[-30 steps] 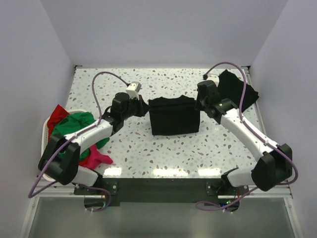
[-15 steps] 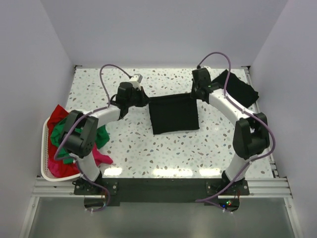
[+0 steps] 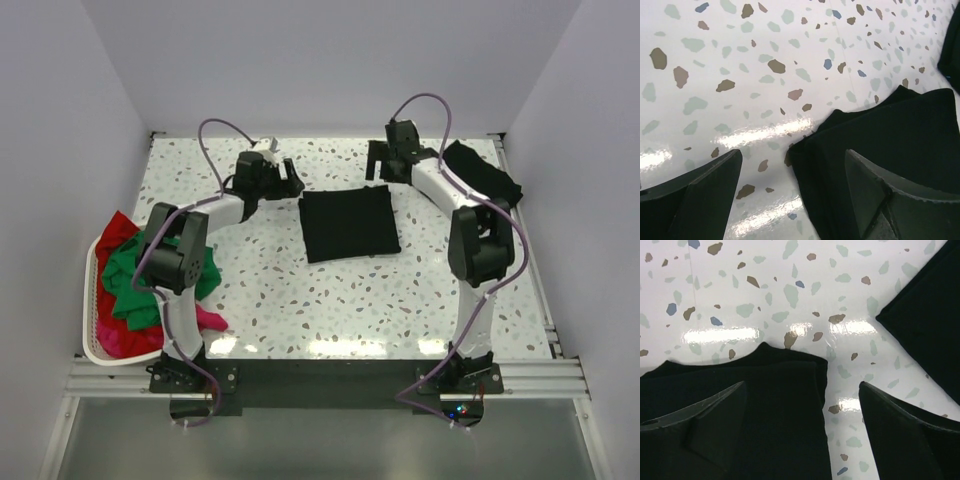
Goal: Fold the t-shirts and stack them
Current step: Fold the tshirt, then neatly place the folded tshirt to the corner
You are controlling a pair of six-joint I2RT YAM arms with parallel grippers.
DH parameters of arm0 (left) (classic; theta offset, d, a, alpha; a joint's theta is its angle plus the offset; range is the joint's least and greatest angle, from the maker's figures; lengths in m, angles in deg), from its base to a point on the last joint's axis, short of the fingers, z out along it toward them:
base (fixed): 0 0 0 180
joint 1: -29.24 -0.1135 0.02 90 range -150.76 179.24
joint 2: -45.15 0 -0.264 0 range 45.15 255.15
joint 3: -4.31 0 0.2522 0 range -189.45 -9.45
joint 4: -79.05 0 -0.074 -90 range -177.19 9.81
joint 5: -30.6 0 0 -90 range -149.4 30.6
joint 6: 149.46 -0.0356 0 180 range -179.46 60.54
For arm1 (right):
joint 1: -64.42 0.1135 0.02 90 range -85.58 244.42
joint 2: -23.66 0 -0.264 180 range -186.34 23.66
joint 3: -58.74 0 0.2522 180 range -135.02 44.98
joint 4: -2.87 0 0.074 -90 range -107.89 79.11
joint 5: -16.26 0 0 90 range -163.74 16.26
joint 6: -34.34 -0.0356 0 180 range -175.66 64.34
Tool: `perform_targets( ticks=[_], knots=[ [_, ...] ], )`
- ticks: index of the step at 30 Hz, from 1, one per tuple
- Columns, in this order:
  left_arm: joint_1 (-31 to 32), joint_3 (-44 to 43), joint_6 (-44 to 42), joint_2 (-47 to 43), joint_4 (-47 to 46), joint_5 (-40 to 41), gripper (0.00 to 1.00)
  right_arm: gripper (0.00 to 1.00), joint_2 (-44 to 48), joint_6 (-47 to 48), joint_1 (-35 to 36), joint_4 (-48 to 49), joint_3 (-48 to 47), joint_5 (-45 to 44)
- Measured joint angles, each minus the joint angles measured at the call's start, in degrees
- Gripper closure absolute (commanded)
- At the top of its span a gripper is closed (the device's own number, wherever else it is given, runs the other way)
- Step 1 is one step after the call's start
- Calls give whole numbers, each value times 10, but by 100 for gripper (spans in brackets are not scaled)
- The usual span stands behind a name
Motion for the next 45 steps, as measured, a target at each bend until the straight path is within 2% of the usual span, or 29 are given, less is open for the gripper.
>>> perform_targets(
  ticks=[5,11,19,33,36,43,45],
  knots=[
    [-2,25,-9,-23,2,8,10,1,30,8,-12,20,50,48],
    [-2,68,-10,-47,-5,-35,7,1,94,16,-26,35,151,113],
    [1,81,-10,-43,-6,-76,6,1,126,26,-45,62,244,164],
    [11,64,-9,10,-19,-101,8,1,141,26,-74,114,312,245],
    [11,58,-8,20,-31,-111,12,1,141,23,-87,127,316,267],
    [11,55,-7,31,-45,-125,32,1,139,11,-118,156,318,346],
    [11,55,-7,33,-45,-130,34,1,132,8,-124,165,318,368]
  ],
)
